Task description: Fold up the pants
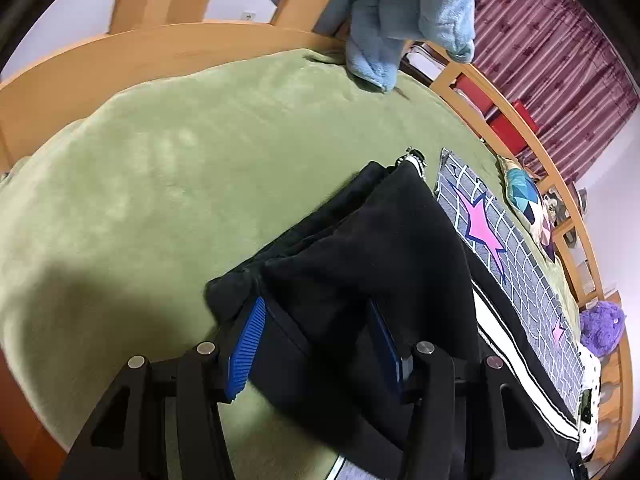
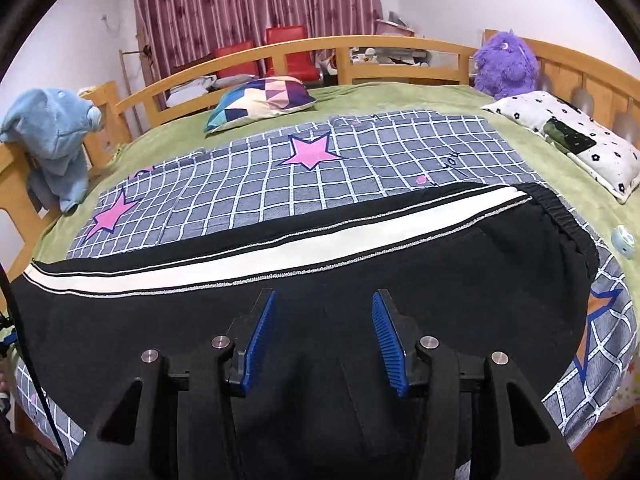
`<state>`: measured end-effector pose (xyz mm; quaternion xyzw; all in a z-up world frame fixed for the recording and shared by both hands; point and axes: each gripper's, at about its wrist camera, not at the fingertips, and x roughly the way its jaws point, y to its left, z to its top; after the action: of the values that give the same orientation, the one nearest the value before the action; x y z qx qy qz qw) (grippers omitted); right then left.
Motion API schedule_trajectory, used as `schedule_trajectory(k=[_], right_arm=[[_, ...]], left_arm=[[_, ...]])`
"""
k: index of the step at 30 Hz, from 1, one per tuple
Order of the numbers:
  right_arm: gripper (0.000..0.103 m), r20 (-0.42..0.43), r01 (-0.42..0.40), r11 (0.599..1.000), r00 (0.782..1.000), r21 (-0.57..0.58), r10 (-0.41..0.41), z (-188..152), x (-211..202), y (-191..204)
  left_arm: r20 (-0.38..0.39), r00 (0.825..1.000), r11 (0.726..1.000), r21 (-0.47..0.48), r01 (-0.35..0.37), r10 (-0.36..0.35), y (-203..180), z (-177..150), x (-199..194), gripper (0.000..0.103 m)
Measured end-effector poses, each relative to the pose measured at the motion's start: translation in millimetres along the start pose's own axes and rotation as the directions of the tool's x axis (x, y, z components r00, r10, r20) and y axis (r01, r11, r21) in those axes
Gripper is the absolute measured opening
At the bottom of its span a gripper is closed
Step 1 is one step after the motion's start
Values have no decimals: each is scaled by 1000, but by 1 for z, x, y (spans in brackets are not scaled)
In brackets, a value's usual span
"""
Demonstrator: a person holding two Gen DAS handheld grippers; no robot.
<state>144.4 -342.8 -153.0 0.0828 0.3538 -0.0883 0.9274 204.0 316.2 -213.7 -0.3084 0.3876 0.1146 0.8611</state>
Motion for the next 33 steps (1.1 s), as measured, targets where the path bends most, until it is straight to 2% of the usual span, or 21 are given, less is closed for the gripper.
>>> schedule_trajectory(k=[2,4,5,6,8,13,17,19,20,21,22,28,31,33], right_arm=[[49,-13,0,1000,1000,22,0,0,1,1],[49,-31,-11,998,999,57,13,1,4,0],[49,-36,-15,997,999,70,18,1,4,-1],[49,-38,-19,997,999,79,22,2,5,-1],[49,-28,-20,996,999,90,23,3,1,-1],[49,-10,-32,993,999,110,34,2,-7,-2],[49,-12,-53,993,998,107,55,0,-8,0],[49,-19,-54,994,998,94,56,-1,-8,1],[49,-19,-54,995,998,88,56,-1,-10,2],[49,-16,-54,995,998,82,56,-1,-12,2],[49,-8,-53,996,999,76,53,-1,-15,1],[49,-19,-30,995,999,97,32,-3,-18,-9],[49,-27,-26,993,999,115,30,-1,-18,-13],[49,-29,-32,993,999,118,35,0,-18,-12]], left_arm=[[10,1000,1000,10,3,-3,-3,0,3,49],[21,1000,1000,11,7,-7,-3,1,3,26],[10,1000,1000,19,8,-8,-3,3,2,5],[-1,1000,1000,19,22,-22,-1,5,1,1],[13,998,998,-8,60,-60,6,4,-14,1],[105,994,999,10,37,-38,13,1,-58,1],[81,995,998,50,48,-52,9,2,-55,1],[83,996,997,65,34,-40,5,3,-51,7],[82,997,997,75,5,-11,3,4,-47,27],[82,997,997,82,-10,3,1,6,-44,53],[92,996,996,92,-14,5,0,5,-43,57],[103,995,981,191,-22,2,-17,10,-30,57],[128,992,980,195,-28,3,-18,19,-25,57],[105,994,981,194,5,-26,-16,23,-18,57]])
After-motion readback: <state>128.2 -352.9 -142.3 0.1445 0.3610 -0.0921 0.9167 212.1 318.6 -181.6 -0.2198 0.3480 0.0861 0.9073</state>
